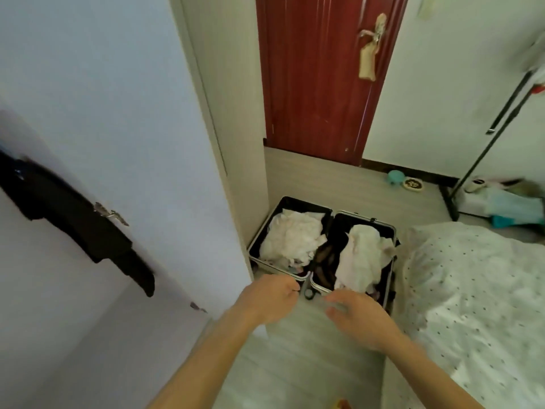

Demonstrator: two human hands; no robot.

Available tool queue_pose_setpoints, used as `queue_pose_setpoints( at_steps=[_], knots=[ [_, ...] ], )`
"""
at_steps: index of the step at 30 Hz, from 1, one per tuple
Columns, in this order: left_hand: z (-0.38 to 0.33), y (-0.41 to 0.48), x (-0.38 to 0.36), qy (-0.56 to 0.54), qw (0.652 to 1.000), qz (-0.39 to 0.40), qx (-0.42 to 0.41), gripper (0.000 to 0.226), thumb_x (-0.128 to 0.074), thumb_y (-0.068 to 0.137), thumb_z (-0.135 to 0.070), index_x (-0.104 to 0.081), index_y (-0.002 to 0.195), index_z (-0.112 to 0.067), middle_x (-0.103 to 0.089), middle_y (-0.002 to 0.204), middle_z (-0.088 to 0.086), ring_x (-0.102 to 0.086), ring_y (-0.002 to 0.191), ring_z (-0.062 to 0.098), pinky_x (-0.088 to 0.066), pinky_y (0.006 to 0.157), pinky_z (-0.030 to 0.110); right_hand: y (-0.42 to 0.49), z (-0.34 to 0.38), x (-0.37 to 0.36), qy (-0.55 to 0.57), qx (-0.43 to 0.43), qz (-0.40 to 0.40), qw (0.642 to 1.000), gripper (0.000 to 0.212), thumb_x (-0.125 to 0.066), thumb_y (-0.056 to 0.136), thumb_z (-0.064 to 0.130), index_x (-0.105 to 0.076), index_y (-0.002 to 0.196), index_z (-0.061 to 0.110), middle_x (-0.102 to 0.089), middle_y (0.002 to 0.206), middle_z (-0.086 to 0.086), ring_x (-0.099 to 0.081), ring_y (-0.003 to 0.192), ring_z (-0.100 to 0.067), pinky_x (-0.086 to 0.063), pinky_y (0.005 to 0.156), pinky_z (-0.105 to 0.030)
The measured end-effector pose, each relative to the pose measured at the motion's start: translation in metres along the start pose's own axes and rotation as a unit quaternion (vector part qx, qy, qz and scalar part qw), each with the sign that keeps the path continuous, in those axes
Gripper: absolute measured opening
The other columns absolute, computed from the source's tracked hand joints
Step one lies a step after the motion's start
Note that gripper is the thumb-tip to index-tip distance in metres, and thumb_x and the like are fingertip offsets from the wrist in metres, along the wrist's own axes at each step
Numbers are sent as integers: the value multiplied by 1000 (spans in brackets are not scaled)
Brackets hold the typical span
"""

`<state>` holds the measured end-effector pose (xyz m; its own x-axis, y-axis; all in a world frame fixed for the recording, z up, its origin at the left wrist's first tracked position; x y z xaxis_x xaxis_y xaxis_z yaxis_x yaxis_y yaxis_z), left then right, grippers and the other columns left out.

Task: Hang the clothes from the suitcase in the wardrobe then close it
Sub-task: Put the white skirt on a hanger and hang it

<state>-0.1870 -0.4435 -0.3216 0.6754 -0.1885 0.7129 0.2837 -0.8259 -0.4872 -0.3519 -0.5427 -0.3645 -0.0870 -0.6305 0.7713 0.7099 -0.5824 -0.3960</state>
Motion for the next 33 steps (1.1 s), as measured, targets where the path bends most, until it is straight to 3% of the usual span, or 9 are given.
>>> queue_pose_setpoints(
  at_steps=[2,6,11,14,20,24,27,33],
  knots=[
    [-15,35,-6,16,1000,18,-2,33,-47,100,-30,-65,126,-23,-66,126,0,-60,117,23,-50,99,39,11,-35,14,-12,-25,12,1000,41,-48,100,45,-52,139,33,-56,140,12,-57,122,-13,-45,98,-27],
    [-46,111,-9,26,999,33,0,33,-46,103,-29,-61,130,-18,-64,129,6,-60,116,28,-49,97,39,46,-108,55,-22,-73,6,997,43,-48,98,46,-51,138,32,-62,131,6,-57,117,-18,-48,94,-29],
    [-76,209,-12,33,998,47,-9,39,-48,100,-36,-54,138,-31,-53,142,-3,-59,115,20,-50,99,40,104,-179,107,10,-123,-18,992,50,-45,97,50,-44,142,29,-64,124,2,-60,109,-22,-51,90,-34],
    [-89,270,-9,64,996,64,-12,40,-46,100,-36,-51,139,-30,-49,141,0,-55,118,21,-47,101,39,149,-210,133,12,-158,-40,987,52,-46,97,46,-38,145,28,-57,138,-2,-56,119,-26,-49,92,-36],
    [-98,414,-6,103,987,115,-34,46,-45,101,-37,-43,145,-28,-44,142,4,-52,121,24,-47,101,41,253,-284,159,48,-236,-51,969,57,-47,97,43,-35,148,20,-63,126,-7,-59,112,-28,-51,91,-39],
    [-90,500,-11,126,983,131,-30,45,-45,99,-36,-43,143,-27,-44,144,5,-49,125,26,-45,102,42,310,-335,156,76,-288,-39,954,58,-48,97,41,-33,148,17,-57,136,-6,-58,116,-29,-50,93,-40],
    [-76,552,-32,131,980,148,-13,50,-46,99,-36,-38,148,-29,-37,151,3,-43,132,24,-43,104,41,348,-380,137,89,-331,-15,939,58,-47,97,42,-33,147,16,-60,131,-9,-60,112,-30,-50,89,-37],
    [-11,688,-143,164,978,133,-2,57,-38,103,-45,-25,156,-29,-20,163,0,-28,146,24,-35,114,39,457,-500,32,200,-394,7,897,55,-52,98,32,-36,146,10,-57,131,-11,-56,99,-25,-39,76,-29]
  ],
)
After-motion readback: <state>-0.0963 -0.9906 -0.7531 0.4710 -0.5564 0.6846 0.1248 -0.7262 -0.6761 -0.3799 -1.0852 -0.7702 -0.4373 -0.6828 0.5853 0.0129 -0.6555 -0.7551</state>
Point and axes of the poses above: each hand's wrist, its own y-axis towards the middle knuckle, its own x-axis out of the back of the hand, z = x × y, the point moved 6 cm from there along y, towards the middle knuckle
